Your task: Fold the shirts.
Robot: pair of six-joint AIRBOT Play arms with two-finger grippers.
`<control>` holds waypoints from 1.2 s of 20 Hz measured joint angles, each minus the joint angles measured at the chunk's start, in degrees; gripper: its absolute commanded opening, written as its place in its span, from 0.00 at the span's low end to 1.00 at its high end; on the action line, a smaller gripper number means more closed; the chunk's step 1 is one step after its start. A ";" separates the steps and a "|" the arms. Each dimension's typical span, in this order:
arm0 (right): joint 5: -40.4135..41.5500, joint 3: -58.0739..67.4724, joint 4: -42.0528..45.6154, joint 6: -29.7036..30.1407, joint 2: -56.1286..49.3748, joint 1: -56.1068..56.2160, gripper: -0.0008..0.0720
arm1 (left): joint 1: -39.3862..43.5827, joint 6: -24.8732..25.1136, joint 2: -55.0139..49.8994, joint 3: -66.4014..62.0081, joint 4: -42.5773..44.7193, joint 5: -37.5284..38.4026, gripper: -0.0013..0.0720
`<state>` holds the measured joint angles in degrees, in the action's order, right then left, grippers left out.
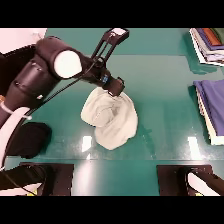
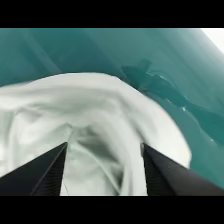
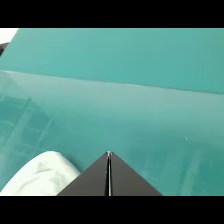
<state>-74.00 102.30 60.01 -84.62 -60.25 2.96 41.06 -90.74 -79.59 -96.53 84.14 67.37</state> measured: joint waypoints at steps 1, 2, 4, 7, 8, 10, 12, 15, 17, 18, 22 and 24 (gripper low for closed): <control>-0.42 0.13 -0.02 0.00 0.11 -0.02 0.04 | -1.60 -0.04 -0.79 0.04 0.07 0.42 0.76; -0.68 0.20 -0.02 0.02 0.17 -0.02 0.04 | -3.80 -0.09 -1.22 0.15 0.48 1.31 0.76; -1.09 0.31 0.13 0.00 0.22 -0.04 0.04 | -9.46 -0.24 -1.97 1.62 0.79 3.69 0.76; -1.46 0.37 0.09 0.00 0.00 -0.04 0.04 | -18.34 -0.26 -2.45 7.72 -1.07 4.90 0.76; -1.64 0.37 0.02 0.02 -0.17 -0.04 0.04 | -20.63 -0.24 -2.47 10.60 -2.49 4.55 0.76; -1.90 0.37 0.00 0.02 -0.63 -0.04 0.04 | -24.24 0.76 -2.64 17.90 -6.43 2.29 0.76; -2.73 0.37 -0.04 0.02 -1.36 -0.02 0.04 | -26.03 2.62 -2.97 24.48 -10.54 -0.81 0.76; -4.11 0.37 -0.07 0.02 -2.58 0.04 0.04 | -27.30 5.60 -3.87 31.47 -16.48 -5.73 0.49; -5.33 0.37 -0.13 0.00 -3.43 0.04 0.04 | -27.67 6.75 -4.15 33.55 -19.02 -8.28 0.06; -6.05 0.24 -0.24 0.00 -3.85 0.04 0.04 | -27.78 7.17 -4.28 34.05 -19.80 -9.20 0.05; -9.20 -7.13 -0.26 -0.83 -3.54 0.04 0.04 | -28.04 7.89 -4.37 30.91 -18.56 -9.46 0.05; -9.33 -15.82 -0.26 -1.55 -1.79 0.07 0.14 | -28.06 8.07 -4.37 27.47 -17.05 -8.04 0.05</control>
<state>-83.33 86.48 59.75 -86.17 -62.04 3.03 12.99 -82.67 -83.96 -69.06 67.09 59.33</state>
